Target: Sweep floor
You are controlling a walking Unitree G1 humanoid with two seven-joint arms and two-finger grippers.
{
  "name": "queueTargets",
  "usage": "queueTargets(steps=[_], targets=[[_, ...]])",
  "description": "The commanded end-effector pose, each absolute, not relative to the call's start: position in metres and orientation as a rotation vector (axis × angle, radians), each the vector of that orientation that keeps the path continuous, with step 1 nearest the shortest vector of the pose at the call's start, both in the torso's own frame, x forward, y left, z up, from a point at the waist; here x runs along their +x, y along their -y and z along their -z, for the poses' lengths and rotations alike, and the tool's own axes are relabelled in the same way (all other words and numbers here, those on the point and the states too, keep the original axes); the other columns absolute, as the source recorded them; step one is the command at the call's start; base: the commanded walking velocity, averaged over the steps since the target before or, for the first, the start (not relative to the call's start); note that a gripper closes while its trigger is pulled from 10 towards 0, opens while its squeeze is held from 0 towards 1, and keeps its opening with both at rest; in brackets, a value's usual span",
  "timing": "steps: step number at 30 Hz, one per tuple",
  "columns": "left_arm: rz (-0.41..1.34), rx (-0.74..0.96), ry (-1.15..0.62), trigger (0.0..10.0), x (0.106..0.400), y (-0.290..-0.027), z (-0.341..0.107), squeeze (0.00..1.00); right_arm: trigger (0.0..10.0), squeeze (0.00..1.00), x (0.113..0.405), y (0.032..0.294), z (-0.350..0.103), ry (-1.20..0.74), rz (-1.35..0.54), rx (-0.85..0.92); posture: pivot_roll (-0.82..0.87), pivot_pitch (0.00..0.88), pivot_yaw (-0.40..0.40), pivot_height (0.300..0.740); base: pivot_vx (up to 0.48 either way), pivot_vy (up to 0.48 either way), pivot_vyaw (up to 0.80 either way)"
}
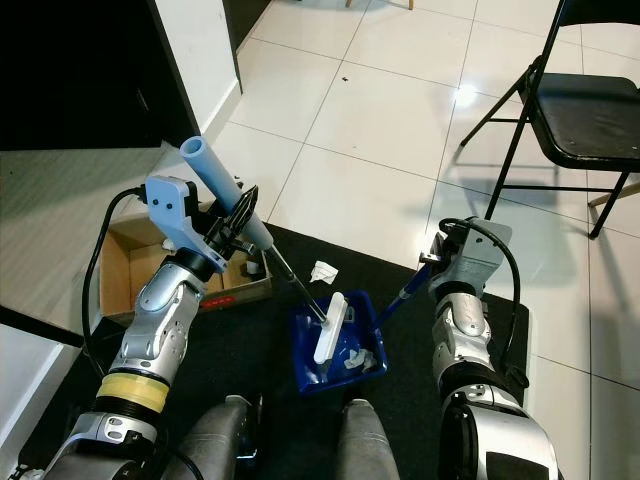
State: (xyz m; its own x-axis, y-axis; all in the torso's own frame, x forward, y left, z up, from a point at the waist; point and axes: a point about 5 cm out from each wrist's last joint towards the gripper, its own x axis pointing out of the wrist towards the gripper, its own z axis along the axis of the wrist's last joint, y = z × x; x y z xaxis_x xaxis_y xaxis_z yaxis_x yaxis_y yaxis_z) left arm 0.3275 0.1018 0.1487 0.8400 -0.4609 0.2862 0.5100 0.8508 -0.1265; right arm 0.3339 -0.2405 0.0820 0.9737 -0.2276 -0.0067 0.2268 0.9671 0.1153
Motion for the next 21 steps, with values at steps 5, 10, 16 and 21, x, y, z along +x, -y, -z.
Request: queueTargets(steps=[5,10,16,21], targets=[[0.499,-0.189,0.242,10.0,0.3253,-0.1085,-0.1427,0.0,10.0,0.0,0.3276,0.2375,-0.0688,-0.047,0.23,0.136,0.01,0.201,0.015,0.74,0.0,0.0,0.0],[0.5,-0.187,0.24,10.0,0.3248,-0.1085,-0.1418,0.0,10.0,0.0,0.3271,0.2369,-0.0675,-0.055,0.224,0.129,0.01,0.199,0.015,0.74,0.0,0.0,0.0],[0.494,-0.181,0.233,10.0,0.3245,-0.1096,-0.1384,0.0,10.0,0.0,0.3274,0.2362,-0.067,-0.064,0.226,0.12,0.01,0.187,0.01,0.74,0.0,0.0,0.0],[0.471,-0.182,0.236,10.0,0.3258,-0.1139,-0.1384,0.0,10.0,0.0,0.3287,0.2351,-0.067,-0.075,0.223,0.119,0.01,0.166,0.006,0.74,0.0,0.0,0.0]])
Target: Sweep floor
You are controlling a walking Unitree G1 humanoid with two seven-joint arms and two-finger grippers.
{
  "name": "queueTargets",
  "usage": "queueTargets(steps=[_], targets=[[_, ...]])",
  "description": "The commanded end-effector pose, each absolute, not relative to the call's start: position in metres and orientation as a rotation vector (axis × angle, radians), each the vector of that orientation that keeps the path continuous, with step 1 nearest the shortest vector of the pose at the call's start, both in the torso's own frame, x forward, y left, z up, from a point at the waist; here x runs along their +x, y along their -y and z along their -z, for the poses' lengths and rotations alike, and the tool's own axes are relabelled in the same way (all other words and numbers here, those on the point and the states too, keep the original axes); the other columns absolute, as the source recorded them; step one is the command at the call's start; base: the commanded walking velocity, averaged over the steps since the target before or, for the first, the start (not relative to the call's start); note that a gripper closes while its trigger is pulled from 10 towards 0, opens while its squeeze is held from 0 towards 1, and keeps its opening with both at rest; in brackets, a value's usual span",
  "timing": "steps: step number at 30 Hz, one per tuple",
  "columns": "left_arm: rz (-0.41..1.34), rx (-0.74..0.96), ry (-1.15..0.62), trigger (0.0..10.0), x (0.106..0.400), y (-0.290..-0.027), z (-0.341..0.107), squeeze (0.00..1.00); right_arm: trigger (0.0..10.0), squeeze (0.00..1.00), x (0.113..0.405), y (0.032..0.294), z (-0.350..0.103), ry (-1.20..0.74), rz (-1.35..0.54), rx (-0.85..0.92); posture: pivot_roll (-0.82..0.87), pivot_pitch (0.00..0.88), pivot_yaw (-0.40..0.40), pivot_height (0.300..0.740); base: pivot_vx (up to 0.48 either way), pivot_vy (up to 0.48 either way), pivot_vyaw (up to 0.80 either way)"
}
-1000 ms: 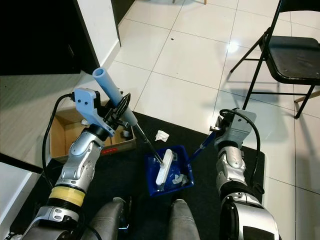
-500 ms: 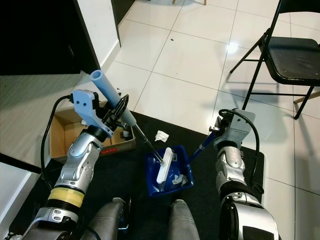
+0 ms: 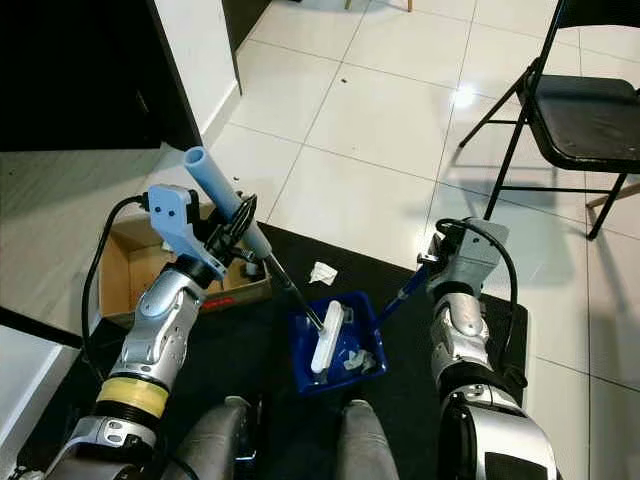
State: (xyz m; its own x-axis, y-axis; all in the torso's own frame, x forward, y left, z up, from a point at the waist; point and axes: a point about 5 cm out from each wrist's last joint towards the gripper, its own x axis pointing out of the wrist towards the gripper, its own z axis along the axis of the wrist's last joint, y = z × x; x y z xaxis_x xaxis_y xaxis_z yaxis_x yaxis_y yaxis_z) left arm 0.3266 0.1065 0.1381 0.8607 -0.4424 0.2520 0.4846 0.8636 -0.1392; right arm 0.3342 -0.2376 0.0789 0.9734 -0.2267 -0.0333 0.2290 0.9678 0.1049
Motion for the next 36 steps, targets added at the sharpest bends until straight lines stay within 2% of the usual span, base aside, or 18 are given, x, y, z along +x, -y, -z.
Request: queueTargets(steps=[1,36], targets=[[0.471,-0.182,0.236,10.0,0.326,-0.114,-0.138,0.0,10.0,0.0,0.329,0.235,-0.067,-0.075,0.223,0.119,0.01,0.166,0.006,0.74,0.0,0.0,0.0],[0.408,-0.176,0.254,10.0,0.333,-0.127,-0.138,0.0,10.0,0.0,0.331,0.236,-0.07,-0.072,0.243,0.089,0.01,0.084,-0.002,0.74,0.0,0.0,0.0]])
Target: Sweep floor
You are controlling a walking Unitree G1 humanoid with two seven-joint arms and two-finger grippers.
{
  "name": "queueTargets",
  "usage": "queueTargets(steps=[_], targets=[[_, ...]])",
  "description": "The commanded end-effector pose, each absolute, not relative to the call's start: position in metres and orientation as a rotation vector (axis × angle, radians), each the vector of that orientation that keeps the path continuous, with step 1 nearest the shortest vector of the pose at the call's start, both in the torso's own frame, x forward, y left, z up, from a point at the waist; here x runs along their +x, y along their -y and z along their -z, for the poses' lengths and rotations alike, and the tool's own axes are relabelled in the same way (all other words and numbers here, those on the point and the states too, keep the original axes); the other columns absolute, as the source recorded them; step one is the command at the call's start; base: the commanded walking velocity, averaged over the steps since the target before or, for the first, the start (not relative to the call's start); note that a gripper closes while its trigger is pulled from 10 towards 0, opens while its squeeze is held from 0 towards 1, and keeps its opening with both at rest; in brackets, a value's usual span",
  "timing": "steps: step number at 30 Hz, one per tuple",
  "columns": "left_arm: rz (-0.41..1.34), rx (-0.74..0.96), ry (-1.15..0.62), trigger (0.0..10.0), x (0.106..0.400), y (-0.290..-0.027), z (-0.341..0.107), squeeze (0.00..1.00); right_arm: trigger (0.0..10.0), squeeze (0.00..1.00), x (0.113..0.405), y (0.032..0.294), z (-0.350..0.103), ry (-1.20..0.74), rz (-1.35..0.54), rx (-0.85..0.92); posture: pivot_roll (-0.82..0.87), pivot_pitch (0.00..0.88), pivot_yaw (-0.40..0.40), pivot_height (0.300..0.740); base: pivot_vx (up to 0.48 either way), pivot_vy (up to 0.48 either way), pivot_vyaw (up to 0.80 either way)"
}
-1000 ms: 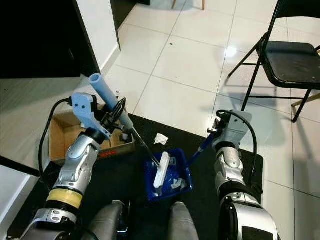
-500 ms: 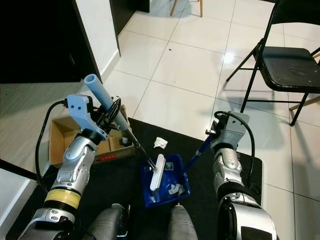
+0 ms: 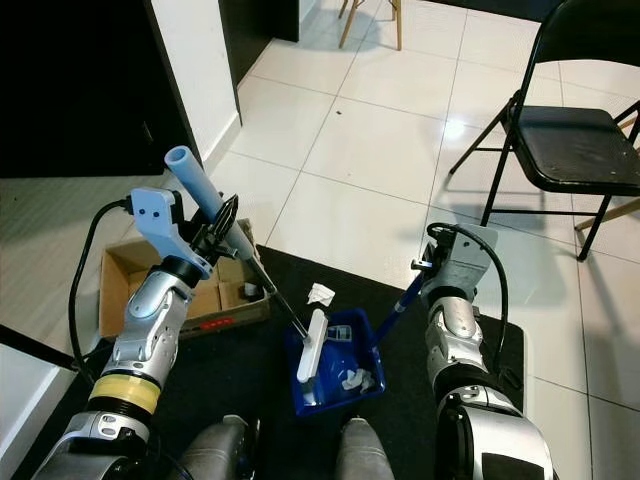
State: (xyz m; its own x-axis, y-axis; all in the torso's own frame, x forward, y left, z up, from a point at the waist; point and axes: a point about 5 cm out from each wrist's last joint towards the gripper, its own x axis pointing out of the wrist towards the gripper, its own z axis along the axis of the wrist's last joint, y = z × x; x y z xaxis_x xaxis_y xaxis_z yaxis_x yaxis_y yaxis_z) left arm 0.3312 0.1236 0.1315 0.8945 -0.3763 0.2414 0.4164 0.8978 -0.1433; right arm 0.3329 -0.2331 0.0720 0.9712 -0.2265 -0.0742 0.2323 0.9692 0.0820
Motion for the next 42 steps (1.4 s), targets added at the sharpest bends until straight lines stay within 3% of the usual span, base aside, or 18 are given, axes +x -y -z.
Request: queueTargets(steps=[1,14,23,27,32,38,42], targets=[[0.408,-0.176,0.254,10.0,0.333,-0.127,-0.138,0.0,10.0,0.0,0.331,0.236,-0.07,-0.072,0.243,0.089,0.01,0.084,-0.002,0.74,0.0,0.0,0.0],[0.367,-0.176,0.199,10.0,0.33,-0.133,-0.121,0.0,10.0,0.0,0.329,0.235,-0.068,-0.074,0.252,0.05,0.0,0.076,-0.006,0.74,0.0,0.0,0.0],[0.199,-0.143,0.205,10.0,0.329,-0.166,-0.116,0.0,10.0,0.0,0.318,0.264,-0.06,-0.149,0.339,0.106,-0.01,0.078,-0.005,0.74,0.0,0.0,0.0],[0.162,-0.15,0.248,10.0,0.334,-0.175,-0.127,0.0,10.0,0.0,0.314,0.272,-0.063,-0.122,0.372,0.055,-0.01,0.079,-0.004,0.74,0.0,0.0,0.0],[0.088,-0.141,0.294,10.0,0.34,-0.193,-0.14,0.0,10.0,0.0,0.307,0.293,-0.07,-0.05,0.464,0.127,-0.01,0.078,0.0,0.74,0.0,0.0,0.0],[0.073,-0.108,0.263,10.0,0.337,-0.2,-0.132,0.0,10.0,0.0,0.299,0.315,-0.084,0.074,0.541,0.189,-0.02,0.077,0.004,0.74,0.0,0.0,0.0],[0.085,-0.102,0.224,10.0,0.334,-0.197,-0.122,0.0,10.0,0.0,0.303,0.315,-0.091,0.113,0.499,0.195,-0.02,0.076,0.004,0.74,0.0,0.0,0.0]])
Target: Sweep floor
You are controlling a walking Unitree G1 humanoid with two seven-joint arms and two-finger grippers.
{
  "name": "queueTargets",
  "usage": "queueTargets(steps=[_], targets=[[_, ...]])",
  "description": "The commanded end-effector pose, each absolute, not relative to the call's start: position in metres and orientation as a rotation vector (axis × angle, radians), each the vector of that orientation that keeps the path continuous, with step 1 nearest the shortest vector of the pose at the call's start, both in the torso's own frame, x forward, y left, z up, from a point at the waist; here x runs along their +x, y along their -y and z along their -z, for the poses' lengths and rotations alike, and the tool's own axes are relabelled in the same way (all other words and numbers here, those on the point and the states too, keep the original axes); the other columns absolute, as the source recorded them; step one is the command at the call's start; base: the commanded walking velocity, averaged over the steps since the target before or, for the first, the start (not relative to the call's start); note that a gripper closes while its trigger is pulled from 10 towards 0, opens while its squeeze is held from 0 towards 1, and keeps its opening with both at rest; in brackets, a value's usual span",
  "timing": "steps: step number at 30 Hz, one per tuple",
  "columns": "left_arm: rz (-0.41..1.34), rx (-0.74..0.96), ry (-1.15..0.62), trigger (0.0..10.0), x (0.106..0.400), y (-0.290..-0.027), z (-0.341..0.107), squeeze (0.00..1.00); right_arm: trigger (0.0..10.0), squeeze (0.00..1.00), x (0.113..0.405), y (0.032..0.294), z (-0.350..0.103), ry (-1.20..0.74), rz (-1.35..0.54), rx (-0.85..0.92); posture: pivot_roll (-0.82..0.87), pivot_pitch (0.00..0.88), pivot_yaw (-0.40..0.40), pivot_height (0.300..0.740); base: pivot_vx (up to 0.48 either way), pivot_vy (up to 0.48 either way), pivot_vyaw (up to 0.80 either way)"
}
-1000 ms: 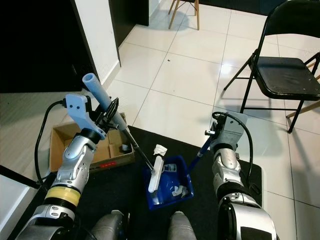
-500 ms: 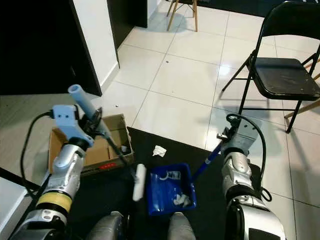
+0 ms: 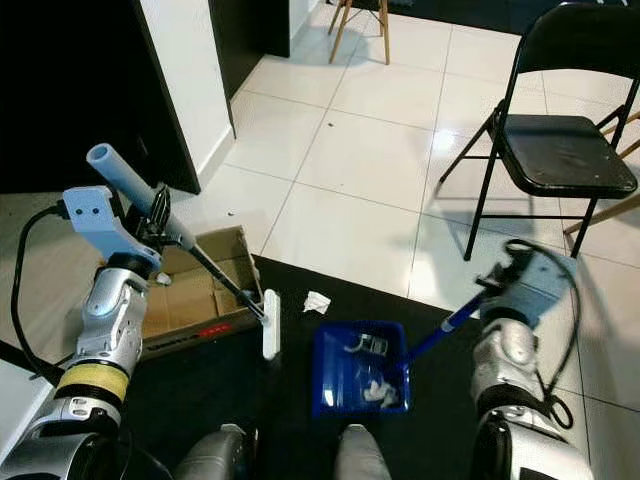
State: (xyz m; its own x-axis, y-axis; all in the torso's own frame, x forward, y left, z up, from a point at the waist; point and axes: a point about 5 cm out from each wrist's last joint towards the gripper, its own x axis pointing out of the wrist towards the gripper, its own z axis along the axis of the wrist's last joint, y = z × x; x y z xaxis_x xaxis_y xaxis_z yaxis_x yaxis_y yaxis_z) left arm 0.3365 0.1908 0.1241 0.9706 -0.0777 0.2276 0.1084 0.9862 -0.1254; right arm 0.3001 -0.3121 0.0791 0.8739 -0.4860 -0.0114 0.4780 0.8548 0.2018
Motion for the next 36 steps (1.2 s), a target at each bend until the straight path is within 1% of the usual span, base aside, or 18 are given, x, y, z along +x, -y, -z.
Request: queueTargets(steps=[1,3,4,5,7,9,10,19,20,22,26,29,33,36], targets=[[0.096,-0.087,0.201,10.0,0.332,-0.194,-0.116,0.0,10.0,0.0,0.306,0.311,-0.093,0.121,0.467,0.194,-0.02,0.075,0.003,0.74,0.0,0.0,0.0],[0.112,-0.067,0.179,10.0,0.33,-0.191,-0.11,0.0,10.0,0.0,0.309,0.308,-0.096,0.139,0.445,0.218,-0.02,0.074,0.001,0.74,0.0,0.0,0.0],[0.114,-0.06,0.165,10.0,0.328,-0.189,-0.106,0.0,10.0,0.0,0.31,0.311,-0.099,0.169,0.469,0.283,-0.02,0.073,0.0,0.74,0.0,0.0,0.0],[0.113,-0.06,0.165,10.0,0.328,-0.188,-0.106,0.0,10.0,0.0,0.31,0.312,-0.1,0.173,0.472,0.285,-0.02,0.072,0.0,0.74,0.0,0.0,0.0],[0.111,-0.072,0.175,10.0,0.328,-0.187,-0.107,0.0,10.0,0.0,0.309,0.318,-0.101,0.178,0.509,0.359,-0.02,0.071,-0.001,0.74,0.0,0.0,0.0],[0.112,-0.081,0.182,10.0,0.328,-0.187,-0.108,0.0,10.0,0.0,0.309,0.321,-0.101,0.175,0.514,0.367,-0.02,0.07,-0.001,0.74,0.0,0.0,0.0],[0.117,-0.083,0.182,10.0,0.328,-0.187,-0.108,0.0,10.0,0.0,0.309,0.321,-0.102,0.171,0.506,0.345,-0.02,0.07,-0.001,0.74,0.0,0.0,0.0],[0.181,-0.051,0.168,10.0,0.328,-0.187,-0.107,0.0,10.0,0.0,0.306,0.327,-0.099,0.147,0.49,0.347,-0.03,0.075,0.001,0.74,0.0,0.0,0.0],[0.225,-0.023,0.127,10.0,0.324,-0.185,-0.1,0.0,10.0,0.0,0.304,0.325,-0.094,0.112,0.461,0.327,-0.03,0.075,0.001,0.74,0.0,0.0,0.0],[0.241,-0.016,0.096,10.0,0.322,-0.184,-0.094,0.0,10.0,0.0,0.302,0.324,-0.091,0.1,0.448,0.306,-0.03,0.075,0.001,0.74,0.0,0.0,0.0],[0.241,-0.011,0.058,10.0,0.318,-0.184,-0.085,0.0,10.0,0.0,0.3,0.323,-0.089,0.089,0.437,0.285,-0.03,0.076,0.007,0.74,0.0,0.0,0.0],[0.199,-0.048,0.004,10.0,0.316,-0.185,-0.075,0.0,10.0,0.0,0.3,0.32,-0.084,0.058,0.406,0.267,-0.03,0.075,0.005,0.74,0.0,0.0,0.0],[0.204,0.01,-0.047,10.0,0.312,-0.185,-0.065,0.0,10.0,0.0,0.297,0.314,-0.07,-0.05,0.387,0.201,-0.03,0.072,0.0,0.74,0.0,0.0,0.0],[0.188,0.042,-0.059,10.0,0.31,-0.189,-0.06,0.0,10.0,0.0,0.292,0.317,-0.066,-0.07,0.416,0.185,-0.03,0.073,-0.001,0.74,0.0,0.0,0.0]])
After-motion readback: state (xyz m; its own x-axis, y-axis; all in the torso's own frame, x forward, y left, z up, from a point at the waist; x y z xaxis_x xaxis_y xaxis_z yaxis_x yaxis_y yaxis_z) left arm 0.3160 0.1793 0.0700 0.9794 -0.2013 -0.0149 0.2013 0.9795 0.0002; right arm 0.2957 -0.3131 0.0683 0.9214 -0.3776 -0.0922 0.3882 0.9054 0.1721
